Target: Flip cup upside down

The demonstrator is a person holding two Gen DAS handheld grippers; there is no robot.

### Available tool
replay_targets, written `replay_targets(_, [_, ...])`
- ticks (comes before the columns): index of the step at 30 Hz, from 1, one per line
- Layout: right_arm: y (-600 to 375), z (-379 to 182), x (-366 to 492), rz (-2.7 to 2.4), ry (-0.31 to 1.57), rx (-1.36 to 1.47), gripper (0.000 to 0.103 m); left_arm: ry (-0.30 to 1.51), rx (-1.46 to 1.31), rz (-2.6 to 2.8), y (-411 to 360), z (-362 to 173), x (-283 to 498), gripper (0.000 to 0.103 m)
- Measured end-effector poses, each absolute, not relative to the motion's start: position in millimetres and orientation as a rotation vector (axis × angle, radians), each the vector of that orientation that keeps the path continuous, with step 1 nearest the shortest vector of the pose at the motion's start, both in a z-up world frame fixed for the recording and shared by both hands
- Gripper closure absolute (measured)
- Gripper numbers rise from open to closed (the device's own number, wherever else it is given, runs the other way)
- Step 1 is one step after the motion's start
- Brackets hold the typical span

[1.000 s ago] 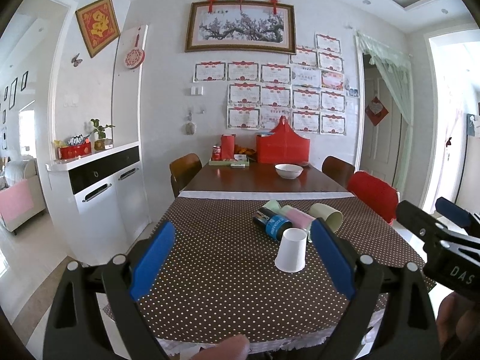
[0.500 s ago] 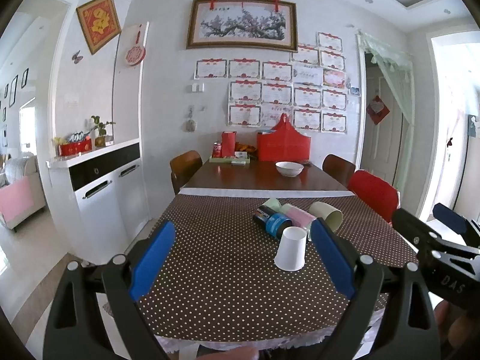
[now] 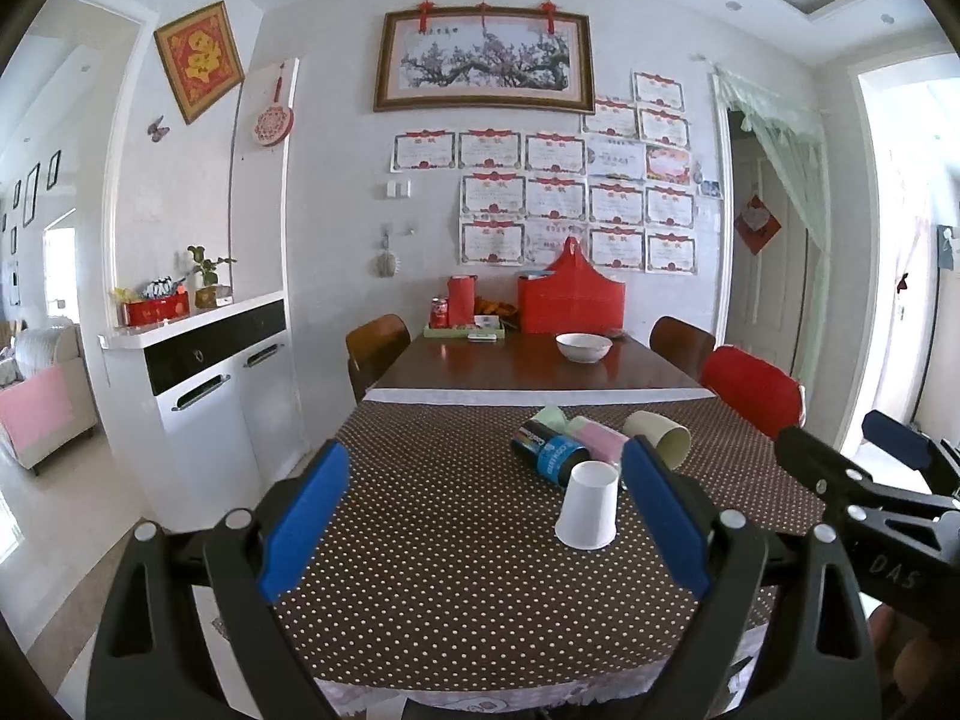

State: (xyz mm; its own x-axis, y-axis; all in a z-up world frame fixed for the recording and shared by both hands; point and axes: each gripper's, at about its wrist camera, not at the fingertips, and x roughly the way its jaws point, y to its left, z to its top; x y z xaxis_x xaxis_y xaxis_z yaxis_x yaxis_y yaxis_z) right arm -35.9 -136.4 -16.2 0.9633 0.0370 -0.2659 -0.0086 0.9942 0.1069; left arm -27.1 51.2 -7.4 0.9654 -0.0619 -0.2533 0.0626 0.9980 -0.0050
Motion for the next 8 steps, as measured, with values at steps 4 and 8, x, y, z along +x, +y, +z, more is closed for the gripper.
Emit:
replay_targets(4, [-136.0,-16.2,-36.1,0.023,0.269,0.104,0.006,0.275,-0.012,-0.056,52.6,-8.2,-24.3,0.012])
replay_targets(8, [-136.0,-16.2,-36.0,0.022,0.269,0.107,0.006,0.286,-0.022,-0.056,55.9,-9.5,-21.7,0.012])
